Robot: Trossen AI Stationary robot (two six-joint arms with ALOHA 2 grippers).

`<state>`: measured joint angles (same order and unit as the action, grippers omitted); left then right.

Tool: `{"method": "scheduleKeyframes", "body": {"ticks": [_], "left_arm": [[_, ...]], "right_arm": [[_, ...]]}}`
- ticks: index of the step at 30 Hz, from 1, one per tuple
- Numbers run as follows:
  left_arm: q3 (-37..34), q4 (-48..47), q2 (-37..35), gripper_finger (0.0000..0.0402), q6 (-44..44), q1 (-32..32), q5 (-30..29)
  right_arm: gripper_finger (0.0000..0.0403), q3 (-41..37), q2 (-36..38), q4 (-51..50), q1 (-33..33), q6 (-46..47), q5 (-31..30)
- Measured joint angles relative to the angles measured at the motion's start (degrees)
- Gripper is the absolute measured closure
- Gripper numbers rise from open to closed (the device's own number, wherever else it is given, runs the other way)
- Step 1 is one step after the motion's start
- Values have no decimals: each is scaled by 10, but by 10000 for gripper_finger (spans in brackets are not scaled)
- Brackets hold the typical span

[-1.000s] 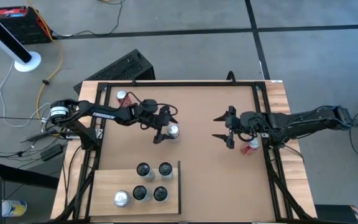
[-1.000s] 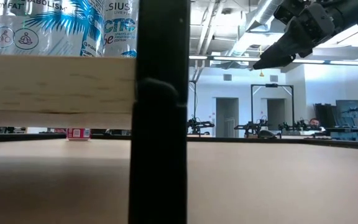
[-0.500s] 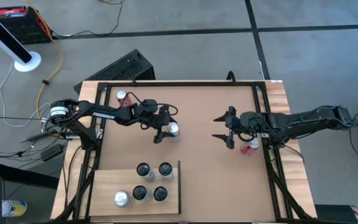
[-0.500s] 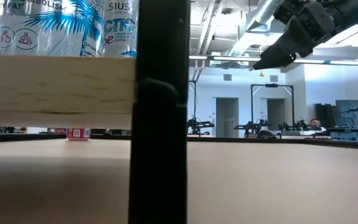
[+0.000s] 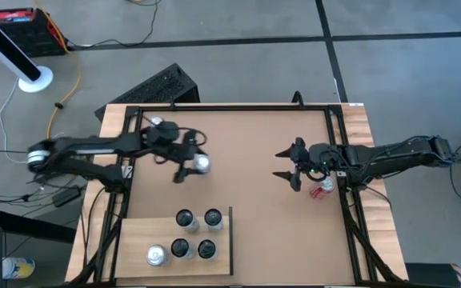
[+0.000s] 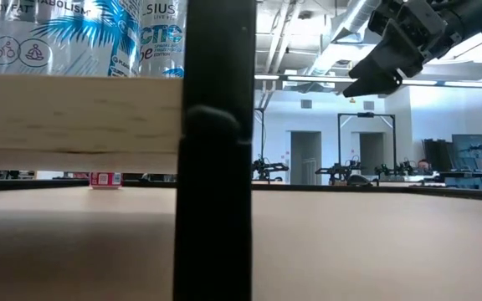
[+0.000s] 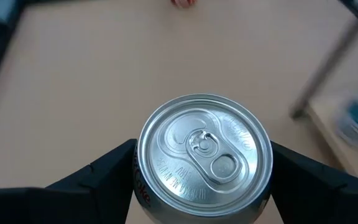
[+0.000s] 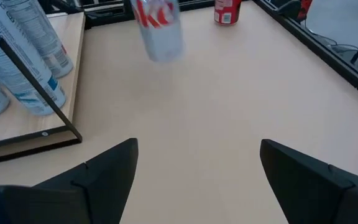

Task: Place canned beverage on shelf
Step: Put the silver soda can on the shelf aligned with the other silver soda can

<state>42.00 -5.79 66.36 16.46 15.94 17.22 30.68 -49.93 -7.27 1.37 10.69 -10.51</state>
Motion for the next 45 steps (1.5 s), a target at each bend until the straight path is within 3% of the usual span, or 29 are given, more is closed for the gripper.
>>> {"method": "scheduleKeyframes", "body": {"ticks": [5,8,12,17,21,26,31,36,45], "left_arm": [[-4,-186,-139,117,-47,-35,-6],[-28,-209,-213,117,-100,-92,-20],[-39,-246,-299,117,-170,-190,-94],[-39,-274,-350,117,-255,-324,-182],[-45,-287,-339,117,-312,-437,-257],[-72,-230,-297,117,-343,-571,-356],[-82,-170,-245,117,-361,-658,-422],[-82,-151,-194,117,-362,-699,-449],[-82,-124,-146,117,-369,-712,-464]], "right_arm": [[42,0,0,3,0,14,-1],[42,0,0,17,-1,15,-2],[42,0,0,50,-1,15,-2],[42,0,0,75,-1,45,-3],[42,0,-10,83,8,88,-6],[42,0,-49,112,37,114,-28],[42,0,-84,157,57,129,-31],[42,0,-104,187,71,148,-31],[42,0,-112,201,99,167,-49]]}}
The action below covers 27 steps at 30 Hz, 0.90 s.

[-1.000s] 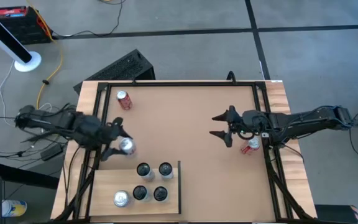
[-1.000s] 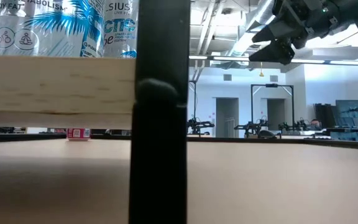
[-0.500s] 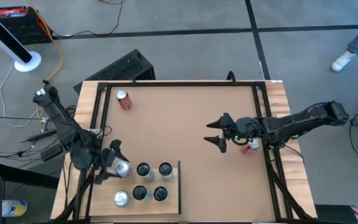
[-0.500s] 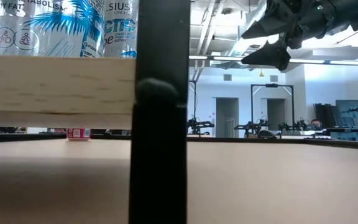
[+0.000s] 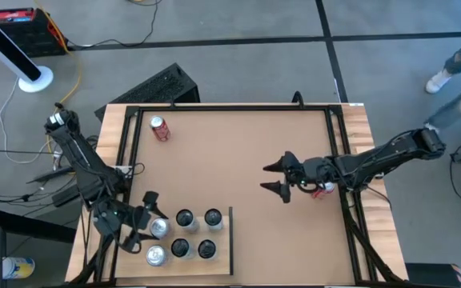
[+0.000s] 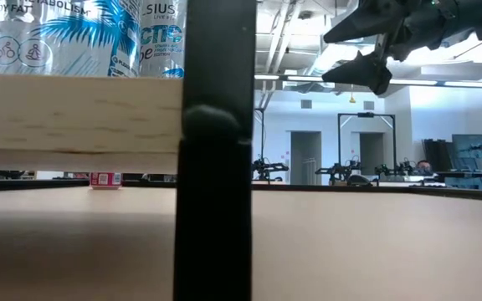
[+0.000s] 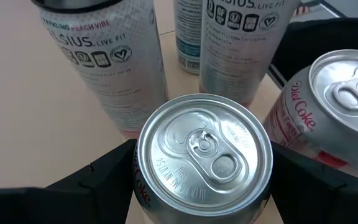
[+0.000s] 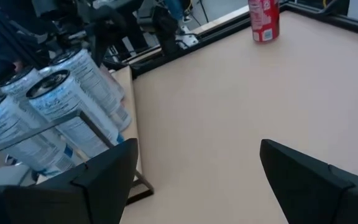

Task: Place canned beverage on shelf
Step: Put the silver soda can on the shelf aligned with the other silver soda can

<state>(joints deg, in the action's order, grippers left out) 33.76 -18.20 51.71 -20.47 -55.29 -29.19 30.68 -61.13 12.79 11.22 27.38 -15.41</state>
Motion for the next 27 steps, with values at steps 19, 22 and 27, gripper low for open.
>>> {"method": "scheduleKeyframes", "body": {"ticks": [19,22,27], "left_arm": [[1,-5,6,62,0,0,22],[1,-5,6,61,3,0,24],[1,-5,6,60,2,0,25]], "right_arm": [[42,0,-1,-3,8,-8,0],[42,0,-1,-3,8,-8,0],[42,0,-1,-3,8,-8,0]]}}
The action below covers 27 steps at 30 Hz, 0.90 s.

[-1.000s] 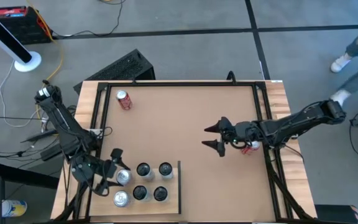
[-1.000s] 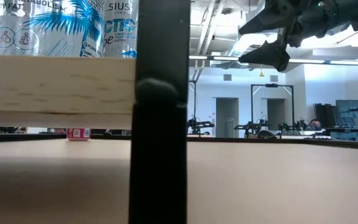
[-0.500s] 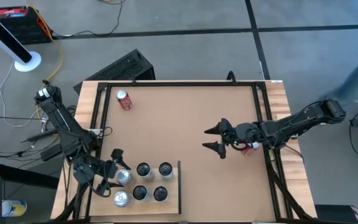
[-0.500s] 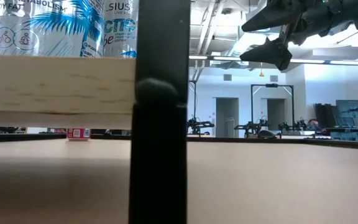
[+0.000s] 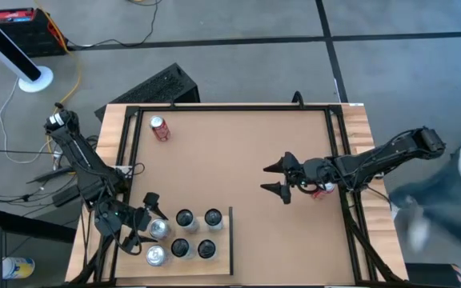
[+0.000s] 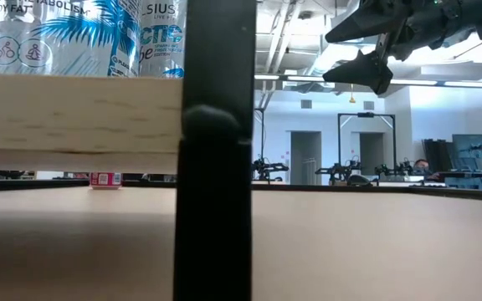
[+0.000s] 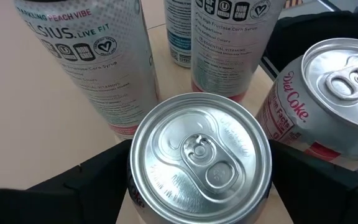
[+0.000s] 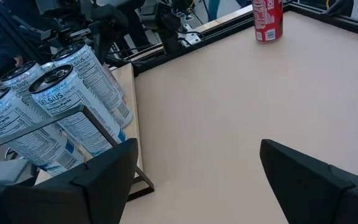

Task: Place canned beverage on shelf
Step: Put the silver soda can on the shelf aligned with the other silver soda can, then put the right red soda can on the shelf

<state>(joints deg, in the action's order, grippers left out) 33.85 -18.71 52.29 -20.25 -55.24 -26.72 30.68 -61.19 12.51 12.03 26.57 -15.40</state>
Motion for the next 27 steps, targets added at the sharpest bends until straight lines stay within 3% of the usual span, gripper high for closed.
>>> {"method": "scheduleKeyframes", "body": {"ticks": [8,19,22,27], "left_arm": [[0,-4,-12,59,-4,0,7],[0,-44,-88,58,-4,0,9],[0,-46,-118,58,7,0,20],[0,-46,-167,58,15,0,73]], "right_arm": [[42,0,0,0,0,3,0],[42,9,0,-12,-6,28,3],[42,57,0,-82,-10,49,13],[42,188,-7,-312,0,73,5]]}}
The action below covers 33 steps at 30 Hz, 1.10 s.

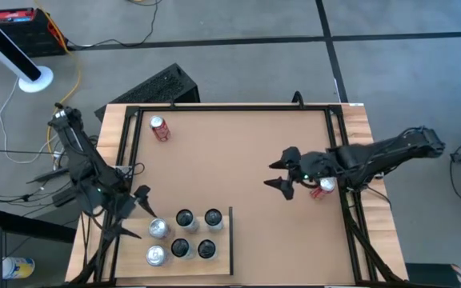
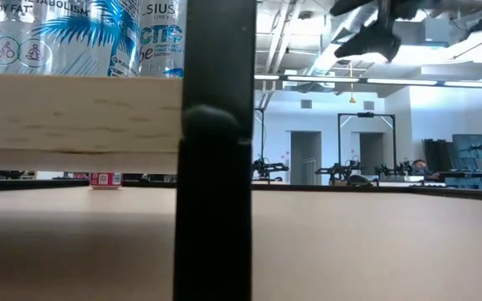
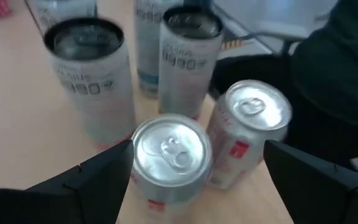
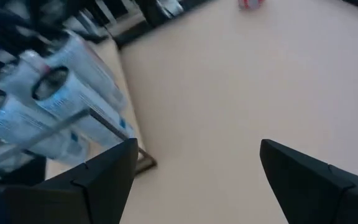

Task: Place canned beverage on shelf
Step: Put the right red soda can on the shelf

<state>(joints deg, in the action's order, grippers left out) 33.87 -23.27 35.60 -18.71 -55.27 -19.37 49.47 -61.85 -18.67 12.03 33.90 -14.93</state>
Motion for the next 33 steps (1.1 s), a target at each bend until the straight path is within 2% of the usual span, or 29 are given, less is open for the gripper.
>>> {"method": "scheduleKeyframes", "body": {"ticks": [4,8,13,15,22,25,29,33], "left_arm": [[0,8,-29,58,32,0,-32],[0,24,-43,58,70,6,-84],[1,41,-45,58,82,26,-94],[1,38,-45,58,80,33,-90],[1,39,-45,58,70,46,-79],[1,39,-45,58,62,48,-79],[1,38,-45,58,57,48,-79],[1,37,-45,58,56,48,-79]], "right_arm": [[42,104,-15,-206,13,55,-15],[42,178,-39,-429,28,177,-38],[42,205,-77,-653,40,355,-42],[42,204,-93,-714,44,405,-27],[42,192,-142,-718,52,412,31],[42,176,-150,-711,61,384,36],[42,135,-102,-713,77,368,47],[42,89,-36,-711,91,410,71]]}}
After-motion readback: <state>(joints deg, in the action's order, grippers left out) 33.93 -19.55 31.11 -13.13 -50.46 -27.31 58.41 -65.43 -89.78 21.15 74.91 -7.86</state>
